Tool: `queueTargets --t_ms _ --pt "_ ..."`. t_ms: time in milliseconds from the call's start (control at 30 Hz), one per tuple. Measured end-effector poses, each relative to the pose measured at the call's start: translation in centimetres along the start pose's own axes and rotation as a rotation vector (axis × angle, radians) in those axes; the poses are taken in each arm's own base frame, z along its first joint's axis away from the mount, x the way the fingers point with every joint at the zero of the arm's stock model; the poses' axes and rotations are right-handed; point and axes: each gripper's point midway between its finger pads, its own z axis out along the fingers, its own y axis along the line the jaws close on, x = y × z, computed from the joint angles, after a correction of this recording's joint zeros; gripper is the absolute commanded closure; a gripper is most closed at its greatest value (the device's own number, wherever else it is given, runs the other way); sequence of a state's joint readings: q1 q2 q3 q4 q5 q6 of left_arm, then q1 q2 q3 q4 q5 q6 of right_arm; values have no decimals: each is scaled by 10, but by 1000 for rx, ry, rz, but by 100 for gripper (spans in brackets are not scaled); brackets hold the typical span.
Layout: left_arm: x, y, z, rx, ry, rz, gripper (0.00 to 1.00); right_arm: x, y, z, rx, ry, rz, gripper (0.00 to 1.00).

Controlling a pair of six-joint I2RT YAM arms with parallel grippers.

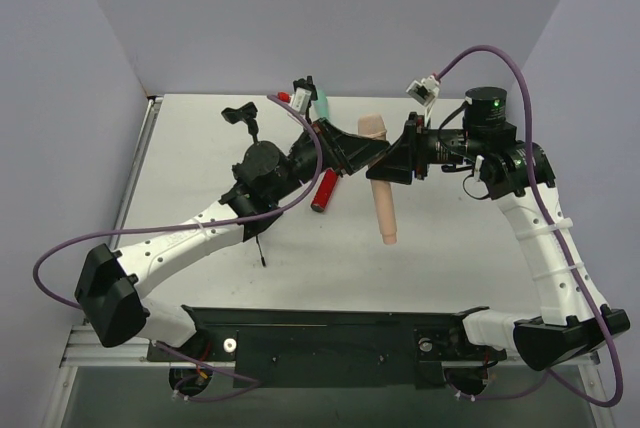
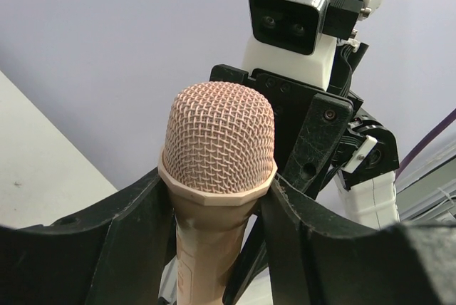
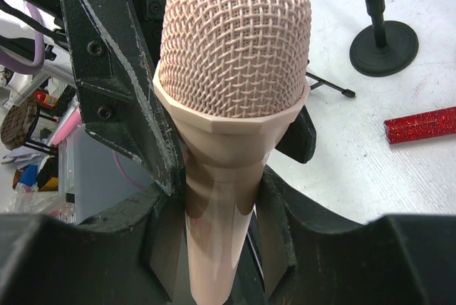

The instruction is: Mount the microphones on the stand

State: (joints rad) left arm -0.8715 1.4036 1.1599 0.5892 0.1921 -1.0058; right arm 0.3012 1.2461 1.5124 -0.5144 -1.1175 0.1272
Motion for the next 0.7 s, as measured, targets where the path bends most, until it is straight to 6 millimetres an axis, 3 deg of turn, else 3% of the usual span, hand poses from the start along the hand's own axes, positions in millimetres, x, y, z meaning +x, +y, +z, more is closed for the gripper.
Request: queueTargets --t_ms 100,133,167,333,433,700 --pt "-2 0 0 -1 -7 1 100 -1 0 0 -1 -4 2 76" --pt "-3 0 0 -4 -11 5 100 -2 0 0 -2 -6 3 69" --pt "-3 -1 -1 -6 -13 10 100 -2 0 1 -6 -7 2 68" --pt "-12 -7 -8 -30 -37 58 100 -2 4 0 -25 -13 7 28" --pt "-24 -17 -16 -34 -67 98 100 -3 5 -1 -26 -17 8 13" --pt "-55 -42 -45 -60 -138 233 100 7 7 -6 -40 -17 25 8"
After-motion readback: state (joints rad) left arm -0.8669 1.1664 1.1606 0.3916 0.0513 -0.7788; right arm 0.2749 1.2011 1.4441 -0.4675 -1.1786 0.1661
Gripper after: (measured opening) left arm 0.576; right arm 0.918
